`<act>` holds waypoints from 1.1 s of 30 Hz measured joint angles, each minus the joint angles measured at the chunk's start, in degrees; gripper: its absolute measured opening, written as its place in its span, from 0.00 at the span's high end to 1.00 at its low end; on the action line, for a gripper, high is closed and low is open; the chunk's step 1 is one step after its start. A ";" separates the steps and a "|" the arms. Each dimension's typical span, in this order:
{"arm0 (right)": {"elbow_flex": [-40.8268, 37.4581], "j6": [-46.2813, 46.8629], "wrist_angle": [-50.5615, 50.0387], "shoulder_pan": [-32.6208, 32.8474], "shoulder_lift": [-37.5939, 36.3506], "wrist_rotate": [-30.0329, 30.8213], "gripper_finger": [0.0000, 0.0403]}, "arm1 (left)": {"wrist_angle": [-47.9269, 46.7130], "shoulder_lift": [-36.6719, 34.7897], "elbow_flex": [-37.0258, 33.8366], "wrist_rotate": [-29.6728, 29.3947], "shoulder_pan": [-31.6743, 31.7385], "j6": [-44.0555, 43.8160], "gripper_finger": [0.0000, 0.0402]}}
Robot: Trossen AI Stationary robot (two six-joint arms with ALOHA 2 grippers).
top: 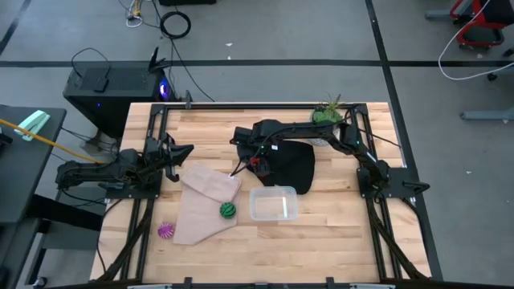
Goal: Pick and placing Produce into tupperware
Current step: Put the apple into the transparent bin
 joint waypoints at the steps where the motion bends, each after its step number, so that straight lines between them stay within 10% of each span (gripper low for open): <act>1: 0.00 -0.05 -0.12 0.00 -0.28 0.21 0.32 | -0.07 0.00 0.00 0.00 0.00 0.00 0.95; 33: -0.06 20.74 -12.47 18.14 -20.61 -7.72 0.32 | -0.97 0.00 0.00 0.02 0.00 -3.41 0.92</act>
